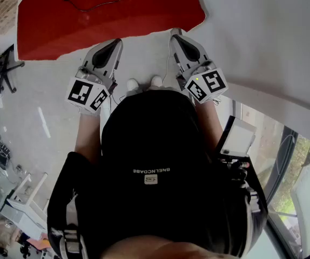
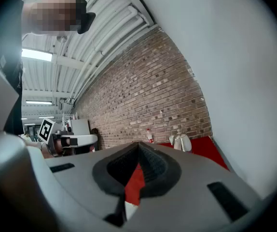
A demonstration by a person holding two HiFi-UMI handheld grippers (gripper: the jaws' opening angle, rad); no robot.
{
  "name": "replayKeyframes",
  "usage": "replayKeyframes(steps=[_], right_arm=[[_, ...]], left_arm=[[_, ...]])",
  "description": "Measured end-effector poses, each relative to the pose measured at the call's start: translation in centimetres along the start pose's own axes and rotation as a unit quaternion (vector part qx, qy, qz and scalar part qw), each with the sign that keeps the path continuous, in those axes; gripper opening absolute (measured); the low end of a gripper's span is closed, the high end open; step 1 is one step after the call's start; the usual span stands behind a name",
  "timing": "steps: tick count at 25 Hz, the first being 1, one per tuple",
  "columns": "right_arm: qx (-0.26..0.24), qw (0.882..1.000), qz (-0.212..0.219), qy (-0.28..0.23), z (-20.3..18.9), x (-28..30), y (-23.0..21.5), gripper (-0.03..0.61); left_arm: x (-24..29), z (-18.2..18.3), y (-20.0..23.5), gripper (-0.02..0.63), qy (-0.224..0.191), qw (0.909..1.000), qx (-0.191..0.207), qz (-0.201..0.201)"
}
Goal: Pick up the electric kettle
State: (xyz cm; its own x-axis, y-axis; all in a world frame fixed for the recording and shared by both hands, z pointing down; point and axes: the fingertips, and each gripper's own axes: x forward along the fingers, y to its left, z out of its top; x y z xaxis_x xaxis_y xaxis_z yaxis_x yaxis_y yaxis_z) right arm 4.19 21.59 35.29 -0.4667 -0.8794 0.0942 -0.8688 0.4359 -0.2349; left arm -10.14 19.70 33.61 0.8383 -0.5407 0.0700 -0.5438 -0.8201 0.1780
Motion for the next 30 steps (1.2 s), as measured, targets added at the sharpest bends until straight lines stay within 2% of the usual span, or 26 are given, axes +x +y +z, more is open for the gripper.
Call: replayKeyframes(steps=[12,19,30], right_arm=[[-0.003,1.000,-0.008,0.006,-0.4,0.9,0.7,0.002],[-0.008,1.000,-0.015,0.009,-0.9,2.5,2.3,0.002],[-0.014,0.999,-0.037,0.015,-1.7,3.7,2.5,0.002]], left_arm=[[-0.5,-0.7,0.7,0.003,0.008,0.9999,-0.003,-0.009],[-2.2,-1.1,2.5,0.003,0.006,0.9999,-0.006,-0.014],[-3.9,-3.1,4.6,0.003,0.014,0.9994,-0.025,-0.019]])
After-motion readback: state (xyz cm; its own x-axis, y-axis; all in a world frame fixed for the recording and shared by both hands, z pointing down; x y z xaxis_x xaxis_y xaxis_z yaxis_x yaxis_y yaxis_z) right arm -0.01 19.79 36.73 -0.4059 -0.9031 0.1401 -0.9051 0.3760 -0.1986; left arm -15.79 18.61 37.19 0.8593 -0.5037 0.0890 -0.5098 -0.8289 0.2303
